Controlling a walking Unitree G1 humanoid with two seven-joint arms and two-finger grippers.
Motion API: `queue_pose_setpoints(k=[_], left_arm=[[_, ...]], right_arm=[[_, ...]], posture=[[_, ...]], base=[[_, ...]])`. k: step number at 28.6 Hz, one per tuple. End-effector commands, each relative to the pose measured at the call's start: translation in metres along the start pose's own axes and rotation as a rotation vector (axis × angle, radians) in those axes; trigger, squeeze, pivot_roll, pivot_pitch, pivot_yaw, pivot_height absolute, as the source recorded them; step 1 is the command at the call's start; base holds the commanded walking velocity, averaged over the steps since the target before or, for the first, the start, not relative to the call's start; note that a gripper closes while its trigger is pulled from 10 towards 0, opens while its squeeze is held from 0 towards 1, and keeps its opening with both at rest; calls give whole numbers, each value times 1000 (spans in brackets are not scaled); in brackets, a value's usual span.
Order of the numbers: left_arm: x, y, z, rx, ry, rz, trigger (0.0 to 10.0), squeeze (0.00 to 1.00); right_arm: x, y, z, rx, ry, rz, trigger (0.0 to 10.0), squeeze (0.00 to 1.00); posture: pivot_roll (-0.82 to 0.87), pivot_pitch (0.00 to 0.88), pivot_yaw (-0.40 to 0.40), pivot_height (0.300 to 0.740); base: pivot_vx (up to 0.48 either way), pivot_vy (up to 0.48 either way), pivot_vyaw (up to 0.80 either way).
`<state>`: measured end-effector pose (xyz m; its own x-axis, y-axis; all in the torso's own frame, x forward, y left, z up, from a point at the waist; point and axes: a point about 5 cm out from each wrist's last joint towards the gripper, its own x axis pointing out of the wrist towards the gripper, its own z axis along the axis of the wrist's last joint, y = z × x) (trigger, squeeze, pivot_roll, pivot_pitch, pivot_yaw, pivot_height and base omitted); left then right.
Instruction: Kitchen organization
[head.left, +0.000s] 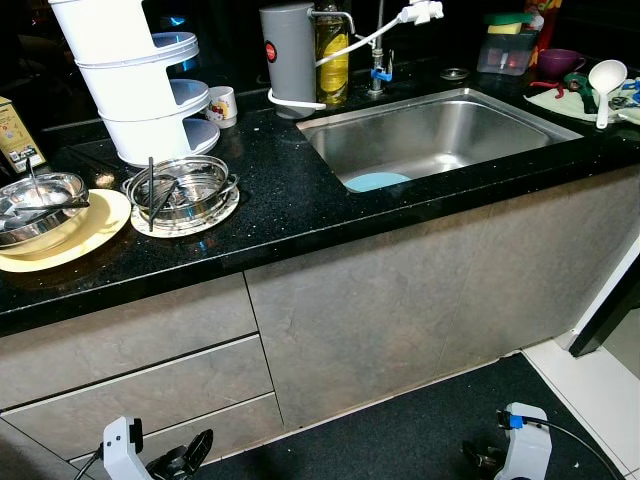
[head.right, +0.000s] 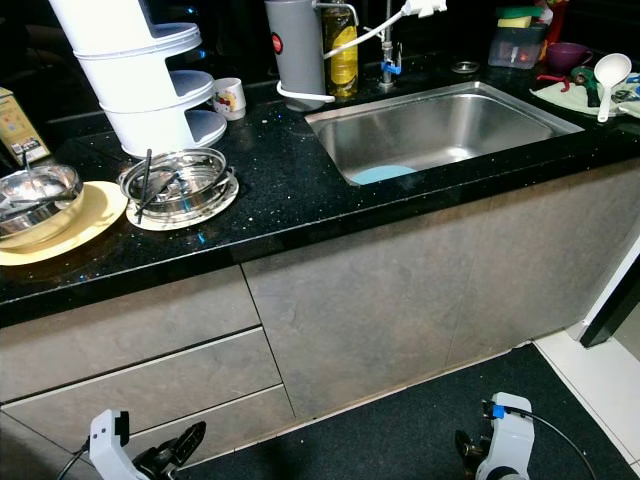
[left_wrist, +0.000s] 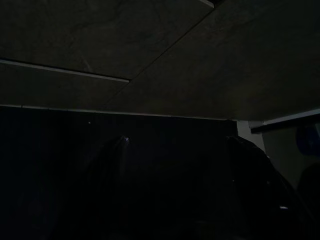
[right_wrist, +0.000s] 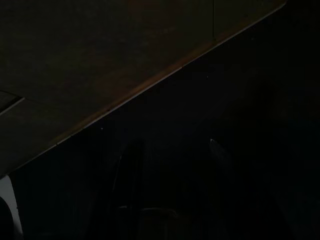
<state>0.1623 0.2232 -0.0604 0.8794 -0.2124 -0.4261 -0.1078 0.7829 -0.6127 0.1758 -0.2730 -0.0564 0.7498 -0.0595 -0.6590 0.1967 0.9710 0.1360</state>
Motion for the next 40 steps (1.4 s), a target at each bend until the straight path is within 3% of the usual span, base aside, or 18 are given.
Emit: queue_pose_setpoints(k=[1, 40], left_arm=[[-3, 4, 1, 10, 2, 10, 10000, 0], [-4, 6, 4, 8, -1, 16, 10000, 0]], right_arm=[[0, 2, -3, 2, 13, 7, 10000, 0], [1, 4, -4, 4, 14, 8, 10000, 0]], posture=[[-96, 0, 62, 740], [-83, 0, 58, 740]], base=[[0, 0, 0], [0, 0, 0]])
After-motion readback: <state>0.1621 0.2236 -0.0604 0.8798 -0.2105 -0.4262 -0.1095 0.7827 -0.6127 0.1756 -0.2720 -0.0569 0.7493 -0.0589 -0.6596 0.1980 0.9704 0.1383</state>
